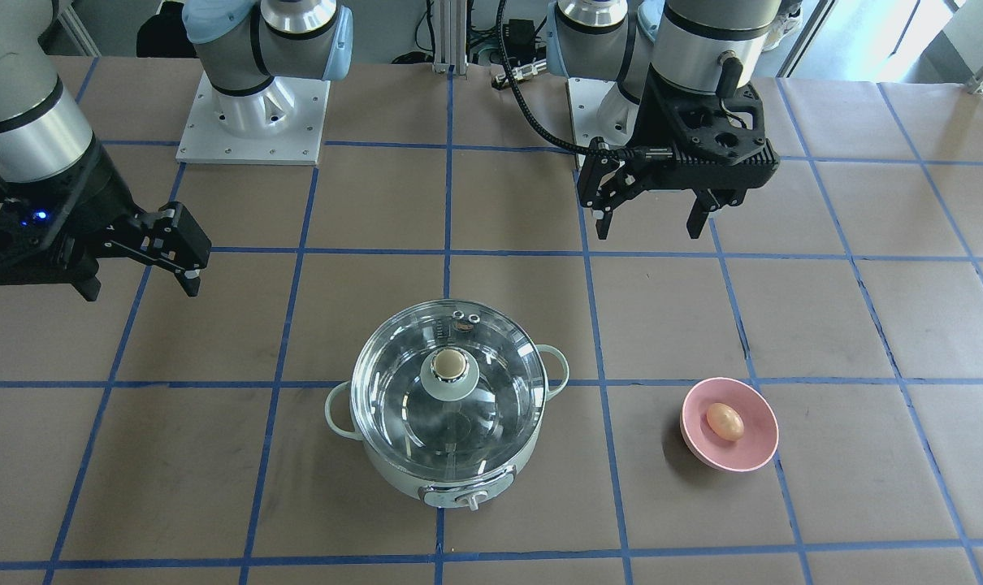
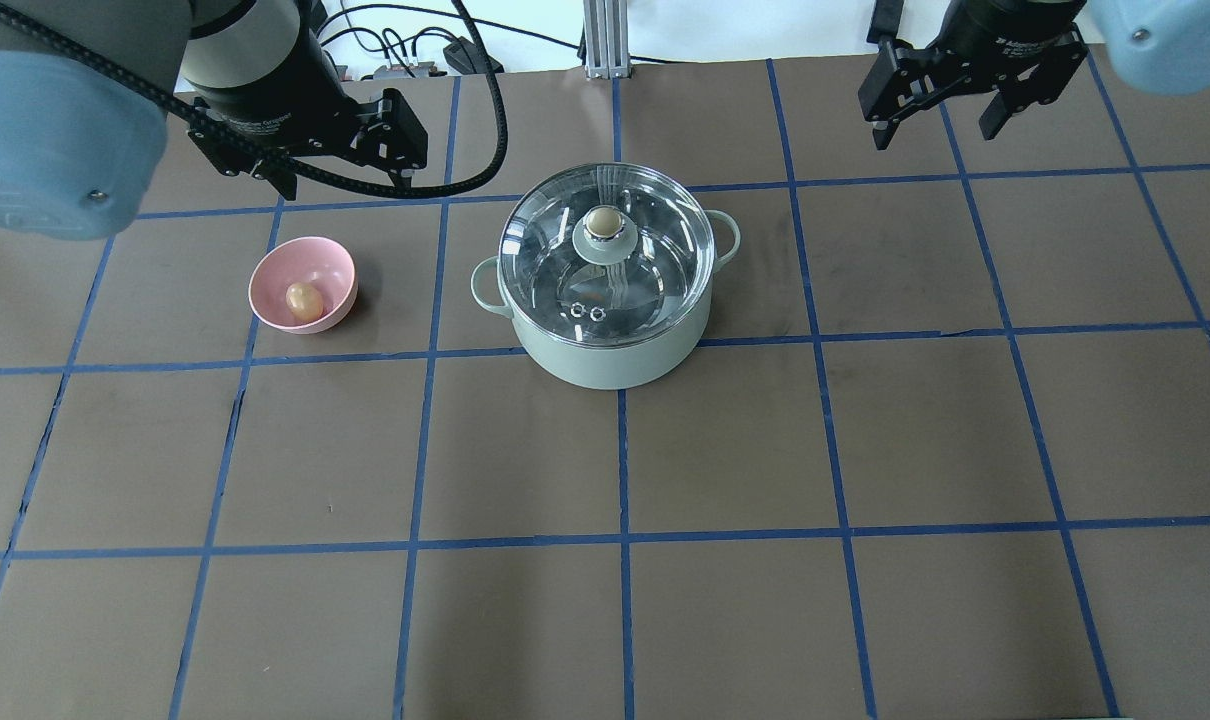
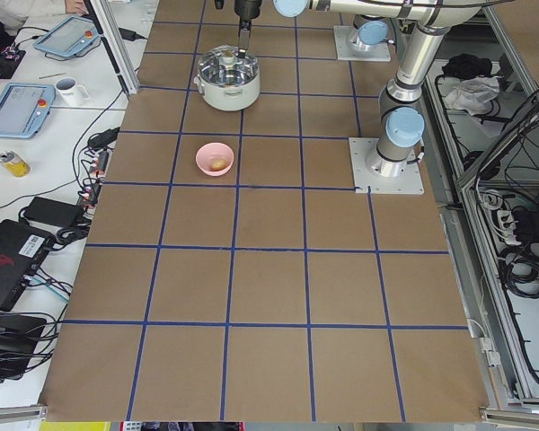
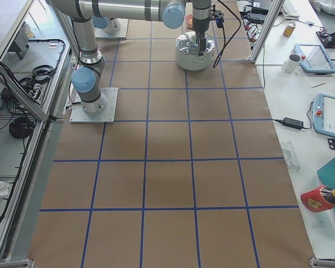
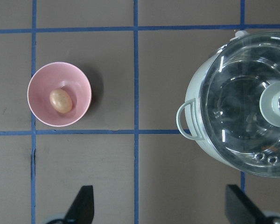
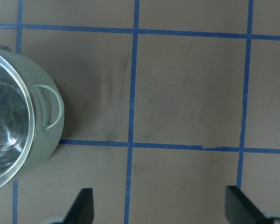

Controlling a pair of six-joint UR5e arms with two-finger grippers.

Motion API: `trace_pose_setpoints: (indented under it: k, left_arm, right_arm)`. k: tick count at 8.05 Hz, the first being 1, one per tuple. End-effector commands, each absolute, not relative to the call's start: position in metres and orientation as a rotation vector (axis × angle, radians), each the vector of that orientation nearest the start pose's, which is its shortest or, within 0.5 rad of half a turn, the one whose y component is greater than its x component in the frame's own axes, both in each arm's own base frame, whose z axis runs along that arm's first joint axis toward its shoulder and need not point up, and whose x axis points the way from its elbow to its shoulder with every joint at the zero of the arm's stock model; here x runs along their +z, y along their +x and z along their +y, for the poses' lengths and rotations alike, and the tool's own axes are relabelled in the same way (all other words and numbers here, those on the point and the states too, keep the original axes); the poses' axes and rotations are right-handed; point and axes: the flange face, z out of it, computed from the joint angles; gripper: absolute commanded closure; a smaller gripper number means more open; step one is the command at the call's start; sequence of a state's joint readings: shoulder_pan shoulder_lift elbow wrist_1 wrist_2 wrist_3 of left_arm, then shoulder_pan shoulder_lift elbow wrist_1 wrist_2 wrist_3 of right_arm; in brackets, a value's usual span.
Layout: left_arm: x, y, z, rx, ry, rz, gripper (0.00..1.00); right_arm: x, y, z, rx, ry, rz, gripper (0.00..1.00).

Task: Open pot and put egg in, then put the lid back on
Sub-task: 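Move the right gripper over the lid knob while the left nears the bowl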

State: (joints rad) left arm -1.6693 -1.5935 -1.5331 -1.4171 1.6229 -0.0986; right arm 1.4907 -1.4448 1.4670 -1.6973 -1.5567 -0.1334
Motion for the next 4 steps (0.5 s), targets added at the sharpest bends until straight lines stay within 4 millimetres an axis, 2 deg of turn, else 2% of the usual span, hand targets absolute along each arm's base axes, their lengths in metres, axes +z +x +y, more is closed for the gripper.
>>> trace_pose_setpoints:
  k: [1, 2, 3, 4]
  left_arm:
    - [0.513, -0.177, -0.502, -0.278, 0.005, 3.092, 0.0]
    - [0.512, -0.172, -0.506, -0.277, -0.009, 3.094, 0.0]
    - [0.51, -0.143, -0.517, -0.269, -0.044, 3.092, 0.0]
    - [0.505, -0.099, -0.53, -0.25, -0.049, 3.092, 0.0]
  right_arm:
    - [0.487, 0.084, -0.559, -0.133, -0.078, 3.138, 0.0]
    - [0.487, 0.084, -0.558, -0.134, -0.078, 3.135, 0.0]
    - [0.483, 0.085, -0.556, -0.099, -0.049, 3.129, 0.0]
    - [0.484, 0.086, -0.556, -0.098, -0.054, 3.117, 0.0]
